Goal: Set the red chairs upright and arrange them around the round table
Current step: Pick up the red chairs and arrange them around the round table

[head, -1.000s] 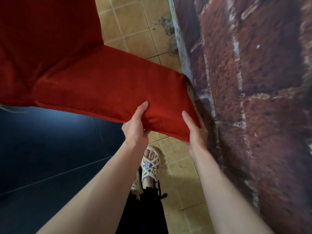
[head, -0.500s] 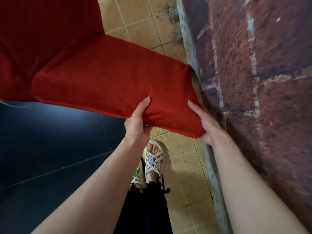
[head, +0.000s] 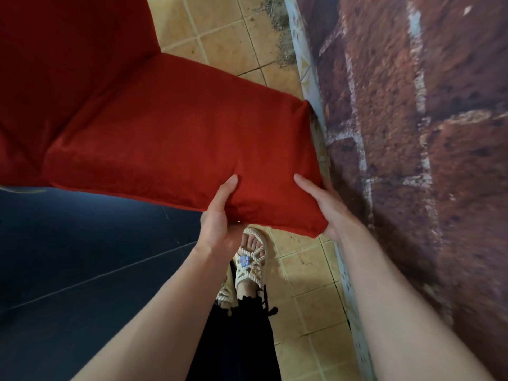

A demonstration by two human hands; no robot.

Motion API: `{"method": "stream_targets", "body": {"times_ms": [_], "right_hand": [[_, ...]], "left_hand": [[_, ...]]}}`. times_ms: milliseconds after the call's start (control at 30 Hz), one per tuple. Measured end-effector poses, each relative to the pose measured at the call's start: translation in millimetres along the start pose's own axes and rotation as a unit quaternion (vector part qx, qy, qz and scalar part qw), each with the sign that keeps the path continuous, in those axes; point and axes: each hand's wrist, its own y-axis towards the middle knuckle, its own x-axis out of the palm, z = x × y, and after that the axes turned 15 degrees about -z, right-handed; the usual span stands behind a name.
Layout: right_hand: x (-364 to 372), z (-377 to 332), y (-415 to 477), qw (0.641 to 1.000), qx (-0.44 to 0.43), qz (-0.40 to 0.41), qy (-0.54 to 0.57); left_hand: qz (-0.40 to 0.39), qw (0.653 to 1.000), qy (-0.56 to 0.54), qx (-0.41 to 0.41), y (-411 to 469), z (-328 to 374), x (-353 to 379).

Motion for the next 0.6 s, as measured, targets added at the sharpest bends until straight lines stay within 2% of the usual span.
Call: {"method": "stream_targets", "body": {"times_ms": [100,300,600], "right_hand": [[-2.0,0.9,4.5,1.000,0.018,-0.010,0.019],[6.4,4.7,-2.3,0.999,-0.023,0.031,-0.004],[21.7,17.2,-16.0,0.999,-0.031,0.033,0.006]], "left_hand": [[-0.014,1.000,-0.008,-0.001,2.0,-1.9,-3.8],[-0.030,1.000,-0.001,0.004,-1.3,2.5,-6.1],[-0.007,0.999,0.029,0.017,-14.6,11.8,-15.9]]}}
